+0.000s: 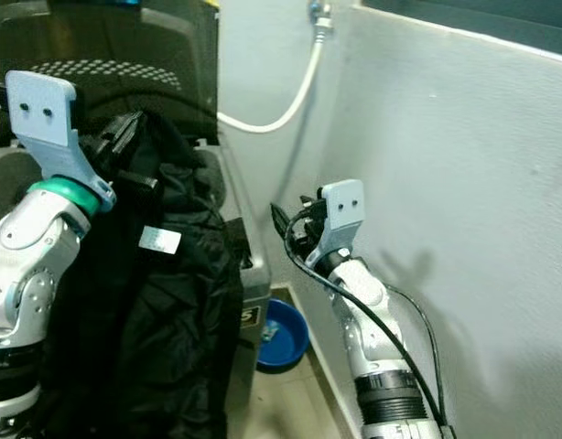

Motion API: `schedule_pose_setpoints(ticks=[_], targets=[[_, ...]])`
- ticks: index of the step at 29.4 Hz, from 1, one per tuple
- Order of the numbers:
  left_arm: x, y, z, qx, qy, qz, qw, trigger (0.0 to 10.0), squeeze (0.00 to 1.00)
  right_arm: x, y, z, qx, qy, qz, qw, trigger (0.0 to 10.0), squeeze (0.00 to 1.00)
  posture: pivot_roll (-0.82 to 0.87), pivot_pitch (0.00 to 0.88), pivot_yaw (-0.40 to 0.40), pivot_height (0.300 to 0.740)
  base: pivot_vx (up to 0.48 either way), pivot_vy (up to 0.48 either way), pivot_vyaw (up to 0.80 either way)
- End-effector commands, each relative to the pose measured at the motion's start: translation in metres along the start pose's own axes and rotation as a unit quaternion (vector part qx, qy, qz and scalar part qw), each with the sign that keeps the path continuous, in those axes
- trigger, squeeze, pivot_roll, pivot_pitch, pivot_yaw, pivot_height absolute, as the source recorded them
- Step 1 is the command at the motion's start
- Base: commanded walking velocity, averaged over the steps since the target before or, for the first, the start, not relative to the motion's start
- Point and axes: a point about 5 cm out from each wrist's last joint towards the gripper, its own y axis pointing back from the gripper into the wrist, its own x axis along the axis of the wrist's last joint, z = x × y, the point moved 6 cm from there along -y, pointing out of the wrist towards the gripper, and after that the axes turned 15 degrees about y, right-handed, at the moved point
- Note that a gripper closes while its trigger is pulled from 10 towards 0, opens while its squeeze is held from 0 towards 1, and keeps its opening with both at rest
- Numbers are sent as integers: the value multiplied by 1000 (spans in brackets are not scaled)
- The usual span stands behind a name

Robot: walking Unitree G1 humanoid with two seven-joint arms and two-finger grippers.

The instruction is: Clothes washing

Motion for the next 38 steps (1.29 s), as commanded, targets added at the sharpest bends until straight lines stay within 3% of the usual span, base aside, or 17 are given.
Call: schedule_pose_setpoints(ticks=[1, 2, 3, 4, 7, 9, 11, 14, 19, 20, 23, 24, 25, 28, 30, 33, 38], targets=[[-4, 2, 7, -29, -7, -19, 999, 10000, 0, 2, 4, -16, 66, -14, 4, 998, 10000, 0, 12, 55, -41, 740, 0, 0, 0], [-4, 5, 12, -52, -19, -25, 998, 10000, 0, 1, 14, -31, 134, -24, 1, 991, 10000, 859, 13, 56, -42, 740, 0, 0, 0], [-4, 5, 12, -52, -19, -25, 998, 10000, 0, 1, 14, -31, 134, -24, 1, 991, 10000, 859, 13, 56, -42, 740, 0, 0, 0], [-3, 8, 16, -72, -27, -27, 997, 10000, 0, -1, 22, -42, 180, -27, -7, 983, 10000, 1000, 14, 55, -45, 740, 0, 0, 0], [-1, 10, 19, -88, -35, -26, 995, 10000, 0, -6, 28, -49, 209, -46, -23, 977, 10000, 1000, 15, 56, -50, 740, 0, 0, 0], [17, 13, 32, -142, -5, -4, 990, 10000, 0, -6, 46, -70, 286, -85, -27, 954, 10000, 1000, 19, 57, -54, 740, 0, 0, 0], [23, 15, 37, -165, 3, 1, 986, 10000, 0, -6, 50, -75, 301, -98, -26, 948, 10000, 1000, 19, 58, -54, 740, 0, 0, 0], [31, 21, 49, -218, 2, -1, 976, 10000, 0, -15, 40, -70, 265, -85, -36, 960, 10000, 1000, 17, 59, -50, 740, 0, 0, 0], [40, 23, 51, -235, 0, 7, 972, 10000, 0, -22, 37, -66, 242, -80, -45, 966, 10000, 1000, 21, 60, -53, 740, 0, 0, 0], [54, 20, 44, -227, -5, 30, 973, 10000, 0, -23, 37, -65, 236, -83, -47, 967, 10000, 1000, 24, 61, -56, 740, 0, 0, 0], [65, 17, 38, -218, 1, 49, 975, 10000, 0, -22, 36, -63, 231, -83, -46, 968, 10000, 1000, 27, 61, -58, 740, 0, 0, 0], [100, 8, 21, -193, 9, 109, 975, 10000, 0, -18, 34, -58, 219, -85, -36, 971, 10000, 1000, 27, 61, -59, 740, 0, 0, 0], [114, 5, 12, -178, 9, 134, 975, 10000, 0, -15, 33, -57, 216, -88, -31, 972, 10000, 1000, 28, 61, -60, 740, 0, 0, 0], [114, 5, 12, -178, 9, 134, 975, 10000, 0, -15, 33, -57, 216, -88, -31, 972, 10000, 1000, 28, 61, -60, 740, 0, 0, 0], [135, -2, -5, -143, -6, 165, 976, 10000, 0, -11, 31, -55, 215, -96, -21, 972, 10000, 1000, 31, 61, -63, 740, 0, 0, 0], [147, -10, -22, -120, -11, 175, 977, 10000, 0, -4, 31, -56, 220, -113, -6, 969, 10000, 1000, 31, 60, -60, 740, 0, 0, 0], [137, -19, -11, -160, 4, 160, 974, 10000, 0, 8, 37, -67, 246, -161, 17, 956, 10000, 1000, 24, 61, -48, 740, 0, 0, 0]])
